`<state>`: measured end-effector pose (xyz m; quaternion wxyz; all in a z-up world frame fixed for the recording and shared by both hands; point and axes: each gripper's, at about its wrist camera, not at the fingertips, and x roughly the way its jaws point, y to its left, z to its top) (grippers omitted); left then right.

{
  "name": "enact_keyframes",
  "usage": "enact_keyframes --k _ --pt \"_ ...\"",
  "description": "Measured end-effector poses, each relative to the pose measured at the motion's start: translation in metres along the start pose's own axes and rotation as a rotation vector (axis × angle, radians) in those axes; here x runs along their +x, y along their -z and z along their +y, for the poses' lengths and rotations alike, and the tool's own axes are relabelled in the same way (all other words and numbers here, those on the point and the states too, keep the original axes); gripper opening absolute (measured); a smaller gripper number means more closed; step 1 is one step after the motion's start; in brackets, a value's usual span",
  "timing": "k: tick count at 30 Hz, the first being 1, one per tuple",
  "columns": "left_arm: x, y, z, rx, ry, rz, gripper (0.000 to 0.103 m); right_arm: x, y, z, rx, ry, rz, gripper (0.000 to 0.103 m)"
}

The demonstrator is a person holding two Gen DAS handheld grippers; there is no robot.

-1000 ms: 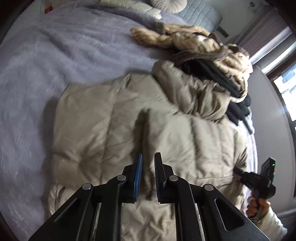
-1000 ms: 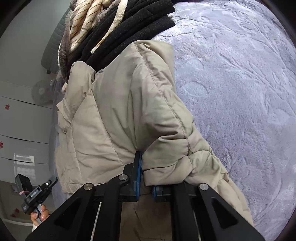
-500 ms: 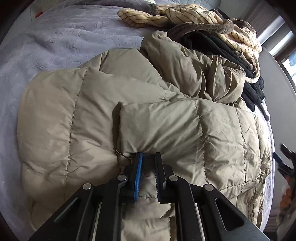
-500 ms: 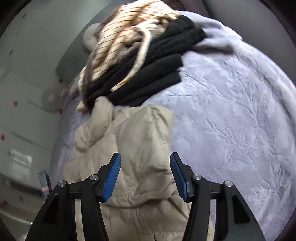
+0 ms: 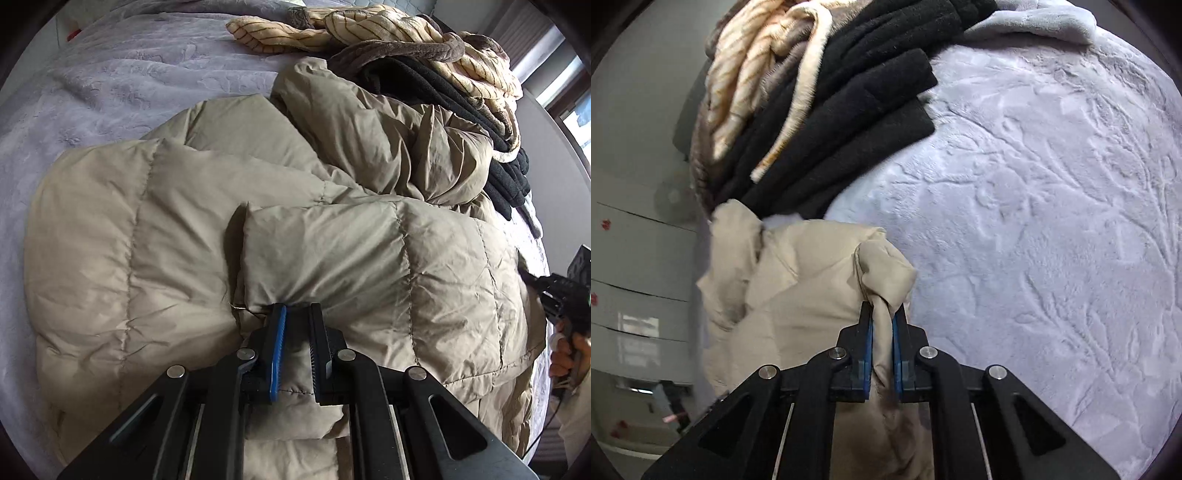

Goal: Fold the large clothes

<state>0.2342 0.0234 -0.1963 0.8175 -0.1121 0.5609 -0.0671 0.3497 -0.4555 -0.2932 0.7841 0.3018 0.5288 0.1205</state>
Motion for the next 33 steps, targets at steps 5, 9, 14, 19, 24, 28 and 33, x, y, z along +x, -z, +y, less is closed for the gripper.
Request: enact_keyframes --k 5,9,14,19,24,28,33 --pt "0.008 -0.003 -0.004 0.018 0.001 -0.010 0.013 0.006 0.011 0.005 -0.077 0.088 -0.053 0.014" --pt "-0.003 -0.004 -0.004 0.006 -0.007 -0.025 0.013 -0.019 0.019 0.030 -0.159 0.245 -0.117 0.023" --pt "-0.041 0.008 -0.002 0.002 0.002 -0.081 0.013 -0.066 0.056 0.057 -0.265 0.272 -0.176 0.023" --pt "-0.038 0.035 -0.003 0.053 -0.060 -0.045 0.013 -0.059 0.104 0.053 -0.324 0.281 -0.109 0.023" --pt "-0.011 0.039 0.006 0.050 -0.063 -0.032 0.014 -0.022 0.109 0.025 -0.298 0.303 -0.057 0.023" --pt "-0.021 0.036 0.004 0.040 -0.082 -0.026 0.014 -0.034 0.110 0.030 -0.295 0.315 -0.061 0.023" --pt "-0.048 0.046 -0.001 0.037 -0.181 -0.024 0.014 -0.066 0.121 0.034 -0.254 0.313 -0.069 0.026"
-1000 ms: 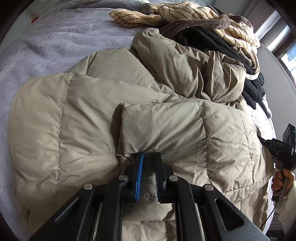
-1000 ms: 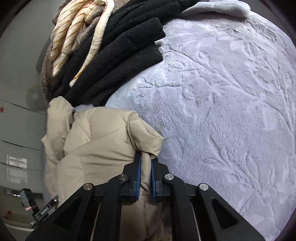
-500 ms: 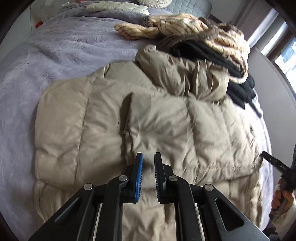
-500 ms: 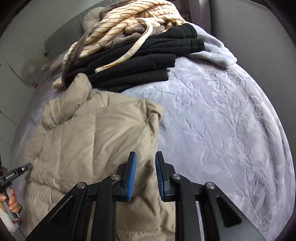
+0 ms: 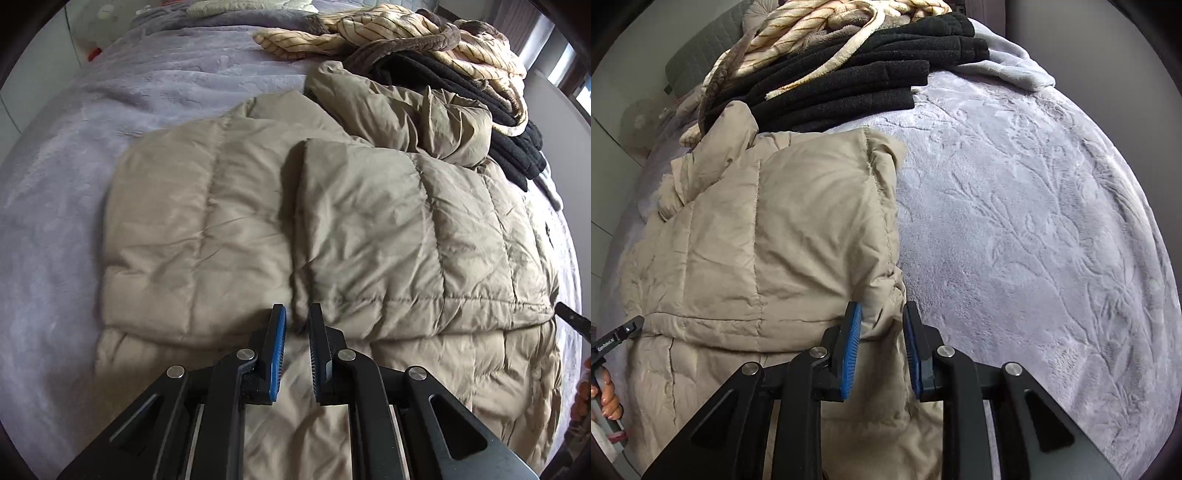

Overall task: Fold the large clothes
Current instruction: 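Release the jacket with both tools and lift them away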

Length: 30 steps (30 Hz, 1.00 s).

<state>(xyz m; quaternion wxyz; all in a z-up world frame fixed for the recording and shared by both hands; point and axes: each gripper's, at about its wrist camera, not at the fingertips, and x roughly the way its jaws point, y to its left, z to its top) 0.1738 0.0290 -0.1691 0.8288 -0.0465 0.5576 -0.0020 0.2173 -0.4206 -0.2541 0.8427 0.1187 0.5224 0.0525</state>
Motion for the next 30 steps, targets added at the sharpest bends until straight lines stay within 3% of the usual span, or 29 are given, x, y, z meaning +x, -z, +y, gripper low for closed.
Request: enact_keyframes --k 3,6,7,8,9,11,14,19,30 --pt "-0.013 0.012 0.002 -0.008 -0.054 0.015 0.014 -0.012 0.009 -0.004 0.023 -0.021 0.017 0.027" --pt "-0.017 0.022 0.003 -0.026 -0.080 0.045 0.015 -0.019 0.020 -0.002 0.032 -0.038 0.033 0.037" --pt "-0.017 0.026 0.004 -0.032 -0.078 0.059 0.023 -0.021 0.024 -0.001 0.033 -0.043 0.035 0.039" --pt "-0.017 0.030 0.006 -0.039 -0.078 0.066 0.068 -0.023 0.029 0.001 0.032 -0.049 0.039 0.039" --pt "-0.020 0.035 0.006 -0.053 -0.089 0.057 0.103 -0.024 0.033 0.003 0.031 -0.054 0.044 0.039" --pt "-0.031 0.042 0.005 -0.057 -0.113 -0.004 0.103 -0.027 0.038 0.005 0.032 -0.065 0.054 0.041" --pt "-0.035 0.050 0.001 -0.048 -0.116 0.014 0.103 -0.031 0.043 0.011 0.022 -0.079 0.054 0.051" --pt "-0.048 0.062 -0.001 -0.048 -0.132 0.016 0.103 -0.047 0.050 0.022 -0.007 -0.101 0.026 0.083" --pt "-0.085 0.089 -0.004 -0.051 -0.121 0.029 0.103 -0.081 0.061 0.044 -0.059 -0.148 -0.018 0.085"
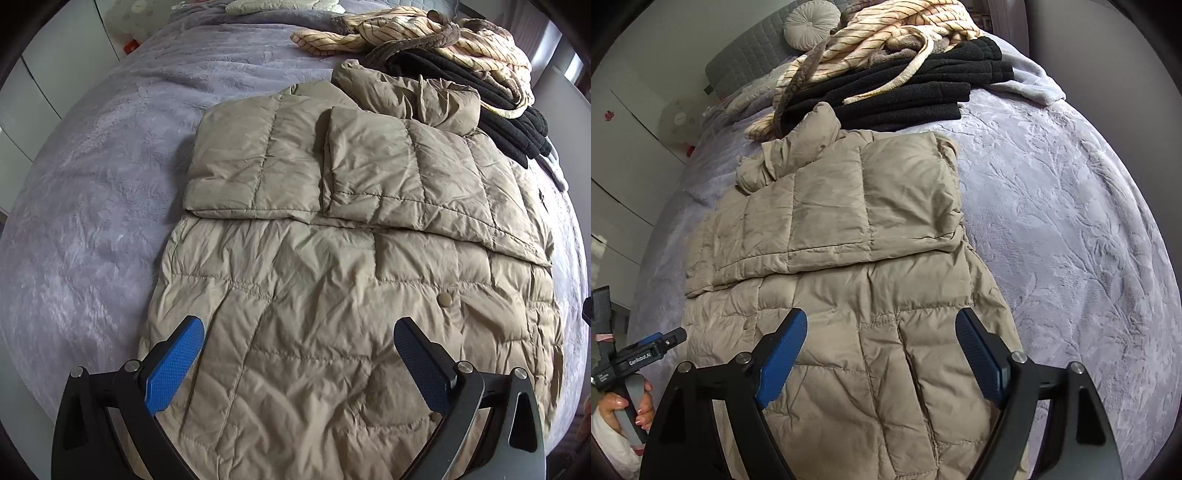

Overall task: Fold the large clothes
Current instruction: 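Release the jacket with both tools and lift them away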

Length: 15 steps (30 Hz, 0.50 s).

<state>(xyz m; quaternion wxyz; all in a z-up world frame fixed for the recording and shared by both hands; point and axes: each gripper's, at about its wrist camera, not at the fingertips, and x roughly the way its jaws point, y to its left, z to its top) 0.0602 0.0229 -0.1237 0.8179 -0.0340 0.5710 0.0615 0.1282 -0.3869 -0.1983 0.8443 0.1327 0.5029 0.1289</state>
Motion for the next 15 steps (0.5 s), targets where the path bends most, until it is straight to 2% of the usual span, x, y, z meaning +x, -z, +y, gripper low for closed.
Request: enact_keyframes --k 6,9,15 --pt "-0.017 0.011 0.001 0.001 -0.007 0.005 0.103 -0.005 0.005 0.009 0.025 -0.011 0.095 0.085" --pt "-0.025 0.017 0.003 -0.001 -0.010 0.014 0.103 -0.012 0.011 0.012 0.051 -0.033 0.115 0.085" --pt "-0.039 0.032 0.014 -0.023 0.005 0.041 0.103 -0.028 0.020 0.020 0.067 -0.021 0.121 0.085"
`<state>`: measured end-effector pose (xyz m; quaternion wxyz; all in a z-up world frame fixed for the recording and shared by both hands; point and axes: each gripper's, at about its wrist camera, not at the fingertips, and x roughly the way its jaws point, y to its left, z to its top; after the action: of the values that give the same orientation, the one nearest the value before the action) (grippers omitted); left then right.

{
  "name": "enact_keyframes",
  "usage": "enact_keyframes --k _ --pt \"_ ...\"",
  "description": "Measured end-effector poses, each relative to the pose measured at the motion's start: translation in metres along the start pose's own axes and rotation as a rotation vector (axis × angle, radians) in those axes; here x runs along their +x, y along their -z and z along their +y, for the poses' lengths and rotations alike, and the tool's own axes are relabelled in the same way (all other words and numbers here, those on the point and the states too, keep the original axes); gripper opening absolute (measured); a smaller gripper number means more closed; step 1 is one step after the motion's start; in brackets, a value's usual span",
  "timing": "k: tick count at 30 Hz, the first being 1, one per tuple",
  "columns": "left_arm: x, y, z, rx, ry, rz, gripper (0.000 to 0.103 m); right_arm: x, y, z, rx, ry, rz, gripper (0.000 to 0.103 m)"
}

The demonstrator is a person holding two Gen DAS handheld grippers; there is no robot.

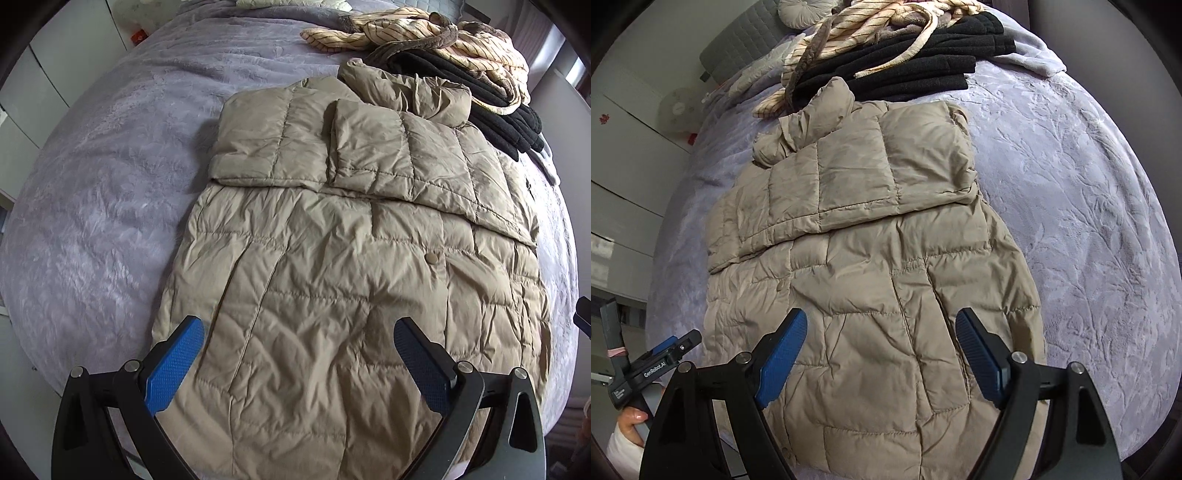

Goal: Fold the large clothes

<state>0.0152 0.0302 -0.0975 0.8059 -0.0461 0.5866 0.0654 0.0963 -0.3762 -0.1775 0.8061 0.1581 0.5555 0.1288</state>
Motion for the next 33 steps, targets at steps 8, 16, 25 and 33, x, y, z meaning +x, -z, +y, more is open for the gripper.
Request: enact_keyframes --k 8,16,25,33 --pt "-0.009 0.012 0.015 0.028 -0.005 0.005 0.103 -0.012 0.017 0.008 0.059 0.002 -0.012 0.085" --pt "-0.011 0.036 0.038 0.067 0.029 0.025 0.103 -0.016 0.057 0.023 0.150 0.010 -0.014 0.085" --pt "-0.018 0.072 0.070 0.101 0.102 0.039 0.103 -0.028 0.108 0.028 0.239 -0.021 -0.017 0.085" --pt "-0.029 0.104 0.121 -0.038 0.183 0.043 0.103 -0.025 0.132 0.004 0.337 -0.054 0.051 0.085"
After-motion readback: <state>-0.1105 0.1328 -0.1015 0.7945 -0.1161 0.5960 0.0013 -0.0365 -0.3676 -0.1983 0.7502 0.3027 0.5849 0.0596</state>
